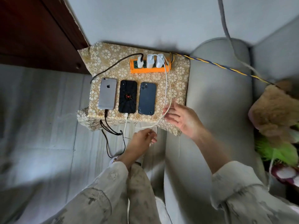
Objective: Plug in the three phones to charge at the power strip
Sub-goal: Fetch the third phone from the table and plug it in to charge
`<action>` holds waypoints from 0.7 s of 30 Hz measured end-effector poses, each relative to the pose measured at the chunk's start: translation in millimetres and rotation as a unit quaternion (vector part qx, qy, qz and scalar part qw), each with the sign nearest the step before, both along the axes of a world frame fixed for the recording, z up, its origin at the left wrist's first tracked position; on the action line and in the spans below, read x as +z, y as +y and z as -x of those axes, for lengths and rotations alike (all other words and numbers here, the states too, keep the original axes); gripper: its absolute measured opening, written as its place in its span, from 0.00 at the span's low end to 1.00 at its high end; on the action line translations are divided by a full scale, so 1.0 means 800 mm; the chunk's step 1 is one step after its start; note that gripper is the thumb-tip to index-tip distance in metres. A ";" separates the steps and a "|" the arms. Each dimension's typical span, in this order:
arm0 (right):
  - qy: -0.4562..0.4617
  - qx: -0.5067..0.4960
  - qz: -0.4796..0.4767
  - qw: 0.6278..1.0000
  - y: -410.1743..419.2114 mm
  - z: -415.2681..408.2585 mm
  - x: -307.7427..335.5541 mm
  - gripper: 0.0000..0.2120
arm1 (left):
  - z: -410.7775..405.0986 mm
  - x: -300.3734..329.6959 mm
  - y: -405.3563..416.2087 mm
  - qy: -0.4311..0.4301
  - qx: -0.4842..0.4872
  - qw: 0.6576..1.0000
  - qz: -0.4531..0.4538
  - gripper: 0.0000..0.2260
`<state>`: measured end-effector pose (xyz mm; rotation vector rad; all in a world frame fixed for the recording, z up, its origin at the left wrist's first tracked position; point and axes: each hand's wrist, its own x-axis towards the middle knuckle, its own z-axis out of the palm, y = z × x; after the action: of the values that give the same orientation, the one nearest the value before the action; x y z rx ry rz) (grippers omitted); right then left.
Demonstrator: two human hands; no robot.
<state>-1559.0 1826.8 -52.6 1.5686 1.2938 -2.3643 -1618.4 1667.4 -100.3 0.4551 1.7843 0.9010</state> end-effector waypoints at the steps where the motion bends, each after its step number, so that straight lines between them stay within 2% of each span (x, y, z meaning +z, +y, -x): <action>1: -0.022 0.027 -0.018 0.999 -0.013 -0.008 0.003 0.12 | 0.002 0.012 -0.005 -0.034 0.045 0.998 -0.010 0.07; 4: -0.051 0.076 -0.042 0.995 -0.061 -0.039 0.011 0.14 | 0.015 0.052 -0.016 -0.144 0.169 0.975 -0.030 0.07; 7: -0.039 0.152 -0.055 0.986 -0.102 -0.054 0.031 0.10 | 0.041 0.095 -0.017 -0.251 0.236 0.935 -0.082 0.09; 9: -0.041 0.168 -0.037 0.984 -0.120 -0.057 0.047 0.12 | 0.060 0.123 -0.017 -0.315 0.265 0.904 -0.114 0.10; 12: -0.048 0.252 -0.129 0.958 -0.132 -0.061 0.075 0.21 | 0.075 0.164 -0.016 -0.369 0.283 0.872 -0.154 0.09; 13: -0.047 0.268 -0.160 0.949 -0.132 -0.063 0.086 0.21 | 0.078 0.175 -0.016 -0.379 0.290 0.863 -0.164 0.09; 15: -0.034 0.256 -0.203 0.945 -0.125 -0.068 0.105 0.15 | 0.083 0.195 -0.017 -0.384 0.305 0.851 -0.189 0.08; 18: -0.010 0.192 -0.193 0.962 -0.103 -0.073 0.139 0.10 | 0.085 0.218 -0.023 -0.348 0.305 0.865 -0.195 0.07; 21: 0.045 0.146 -0.164 0.975 -0.081 -0.073 0.177 0.08 | 0.066 0.230 -0.029 -0.241 0.235 0.932 -0.132 0.14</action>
<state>-1500.9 1761.9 88.6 1.2330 1.8694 -2.1439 -1671.2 1644.0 83.8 -0.0481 1.3334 1.4589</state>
